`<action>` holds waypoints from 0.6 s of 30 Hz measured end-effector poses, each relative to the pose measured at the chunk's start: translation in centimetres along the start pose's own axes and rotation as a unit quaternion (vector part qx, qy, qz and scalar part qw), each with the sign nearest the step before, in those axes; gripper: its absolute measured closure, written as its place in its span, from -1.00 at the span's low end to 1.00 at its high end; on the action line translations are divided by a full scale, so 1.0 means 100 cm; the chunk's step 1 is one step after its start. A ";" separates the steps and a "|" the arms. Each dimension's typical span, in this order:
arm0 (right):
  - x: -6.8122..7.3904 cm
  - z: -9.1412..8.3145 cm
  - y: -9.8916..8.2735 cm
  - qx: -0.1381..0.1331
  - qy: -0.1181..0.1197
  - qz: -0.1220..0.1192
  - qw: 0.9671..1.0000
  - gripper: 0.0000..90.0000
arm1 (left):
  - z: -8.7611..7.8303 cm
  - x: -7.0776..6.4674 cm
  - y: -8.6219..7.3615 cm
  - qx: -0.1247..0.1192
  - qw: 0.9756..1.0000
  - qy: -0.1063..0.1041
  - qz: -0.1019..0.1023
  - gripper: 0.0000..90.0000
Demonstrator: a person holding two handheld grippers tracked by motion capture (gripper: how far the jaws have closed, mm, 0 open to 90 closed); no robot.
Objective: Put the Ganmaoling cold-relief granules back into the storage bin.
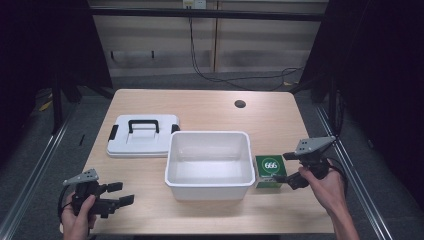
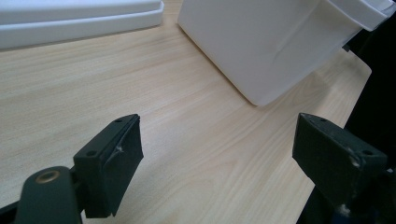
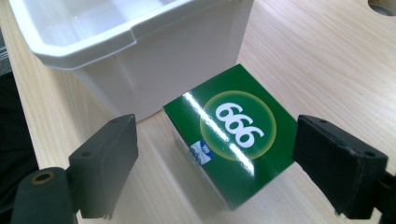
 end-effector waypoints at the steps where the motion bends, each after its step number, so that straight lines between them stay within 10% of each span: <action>1: -0.001 0.000 0.002 -0.001 0.001 -0.001 1.000 -0.70 | 0.000 0.000 0.000 0.000 1.000 0.000 0.000 -0.64; 9: -0.007 -0.004 0.018 0.021 0.017 -0.004 1.000 -0.68 | 0.000 -0.001 0.000 0.000 1.000 -0.001 0.000 -0.64; 18: -0.008 0.005 0.036 0.051 0.022 -0.064 0.996 -0.70 | 0.000 0.000 0.000 0.001 1.000 -0.001 0.002 -0.64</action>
Point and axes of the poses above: each handheld gripper's, and its own axes: z roughly forward along the jaws, y roughly out of its top, x roughly to its left, the point moved 2 cm from there along z, roughly forward along the jaws, and after that the axes turned 9 degrees about -y, right-handed, at the moved point
